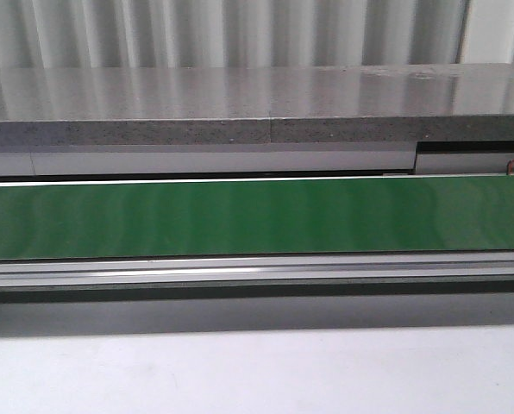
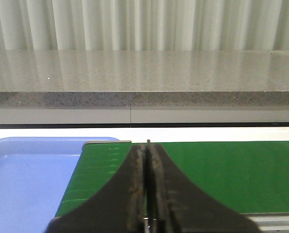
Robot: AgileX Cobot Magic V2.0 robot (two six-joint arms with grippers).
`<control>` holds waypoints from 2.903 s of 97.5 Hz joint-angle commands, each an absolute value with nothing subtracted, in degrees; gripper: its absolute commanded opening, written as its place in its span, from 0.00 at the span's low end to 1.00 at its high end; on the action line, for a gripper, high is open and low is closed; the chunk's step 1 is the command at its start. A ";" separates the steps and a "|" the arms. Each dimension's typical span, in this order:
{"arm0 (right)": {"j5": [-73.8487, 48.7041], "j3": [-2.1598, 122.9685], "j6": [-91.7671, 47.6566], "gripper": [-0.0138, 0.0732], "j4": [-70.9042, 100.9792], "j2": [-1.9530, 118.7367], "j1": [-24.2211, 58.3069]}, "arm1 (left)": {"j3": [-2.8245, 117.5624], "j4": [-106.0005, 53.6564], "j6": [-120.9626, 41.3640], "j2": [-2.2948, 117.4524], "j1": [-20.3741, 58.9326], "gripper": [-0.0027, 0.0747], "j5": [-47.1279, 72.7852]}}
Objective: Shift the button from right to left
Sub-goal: 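Move the right gripper toward the yellow button on the green tray, then lower the right gripper and grasp the yellow-capped button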
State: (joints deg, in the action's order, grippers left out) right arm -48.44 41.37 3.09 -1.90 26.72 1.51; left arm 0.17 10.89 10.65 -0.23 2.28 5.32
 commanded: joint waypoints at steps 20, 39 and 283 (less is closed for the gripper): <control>-45.56 46.98 3.01 0.08 -0.54 33.39 1.54 | -1.33 10.91 11.06 -2.21 2.73 0.01 0.81; -46.05 46.92 3.01 0.09 -0.55 33.56 1.54 | -1.33 10.91 11.06 -2.21 2.73 0.01 0.81; -41.05 77.94 -18.69 0.51 11.72 111.92 -31.75 | -1.33 10.91 11.06 -2.21 2.73 0.01 0.81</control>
